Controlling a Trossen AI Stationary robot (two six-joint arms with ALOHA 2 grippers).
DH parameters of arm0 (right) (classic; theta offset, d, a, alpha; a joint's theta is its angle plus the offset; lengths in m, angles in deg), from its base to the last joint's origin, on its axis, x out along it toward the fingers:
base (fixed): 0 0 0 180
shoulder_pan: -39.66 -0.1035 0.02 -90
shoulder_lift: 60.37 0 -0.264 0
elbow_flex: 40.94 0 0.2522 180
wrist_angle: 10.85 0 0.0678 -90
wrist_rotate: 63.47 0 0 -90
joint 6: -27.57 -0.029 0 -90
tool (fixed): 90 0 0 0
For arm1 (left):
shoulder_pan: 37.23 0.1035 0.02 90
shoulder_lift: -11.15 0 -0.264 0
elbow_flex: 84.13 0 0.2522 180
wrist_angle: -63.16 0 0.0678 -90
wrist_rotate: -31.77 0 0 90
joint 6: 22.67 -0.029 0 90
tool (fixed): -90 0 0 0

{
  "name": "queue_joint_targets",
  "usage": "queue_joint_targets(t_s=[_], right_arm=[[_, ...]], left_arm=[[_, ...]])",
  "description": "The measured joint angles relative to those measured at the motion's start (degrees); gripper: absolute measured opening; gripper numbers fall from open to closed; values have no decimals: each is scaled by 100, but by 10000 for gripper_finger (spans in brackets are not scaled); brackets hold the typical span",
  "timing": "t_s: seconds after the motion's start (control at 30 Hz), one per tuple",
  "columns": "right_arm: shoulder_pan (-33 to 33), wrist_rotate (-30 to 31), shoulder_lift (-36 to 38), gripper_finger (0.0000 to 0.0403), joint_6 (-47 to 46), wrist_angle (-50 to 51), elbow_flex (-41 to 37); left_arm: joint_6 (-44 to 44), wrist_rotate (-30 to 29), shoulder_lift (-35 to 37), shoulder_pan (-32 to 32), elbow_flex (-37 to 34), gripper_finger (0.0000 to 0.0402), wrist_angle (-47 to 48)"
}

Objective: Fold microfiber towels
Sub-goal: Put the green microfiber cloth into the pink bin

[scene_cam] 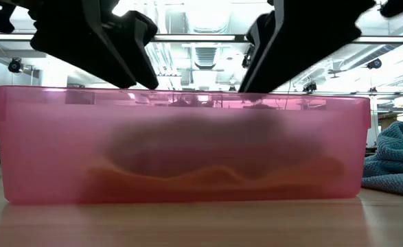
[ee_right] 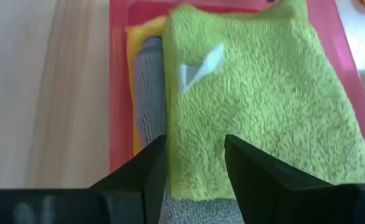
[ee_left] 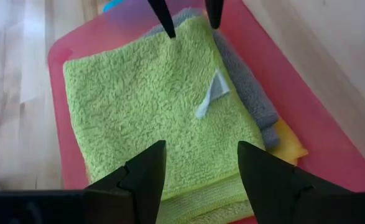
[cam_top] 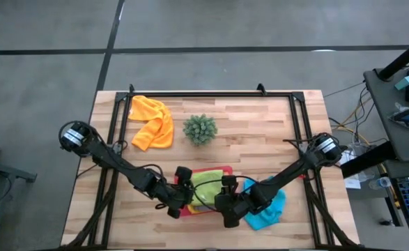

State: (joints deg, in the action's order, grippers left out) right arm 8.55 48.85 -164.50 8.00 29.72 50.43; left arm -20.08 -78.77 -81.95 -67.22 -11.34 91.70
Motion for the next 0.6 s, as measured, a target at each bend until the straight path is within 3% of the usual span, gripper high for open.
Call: queue_joint_targets(t_s=[0.33, 0.4, 0.6], right_arm=[[37, 195, 0, 124, 96, -400, -273], [37, 455, 0, 109, 104, -402, -273], [37, 480, 0, 48, 300, -398, -273]], left_arm=[[-3, -243, 26, 0, -25, 183, 72], [-3, -244, 26, 0, -23, 183, 44], [1, -239, 26, 0, -55, 183, -73]])
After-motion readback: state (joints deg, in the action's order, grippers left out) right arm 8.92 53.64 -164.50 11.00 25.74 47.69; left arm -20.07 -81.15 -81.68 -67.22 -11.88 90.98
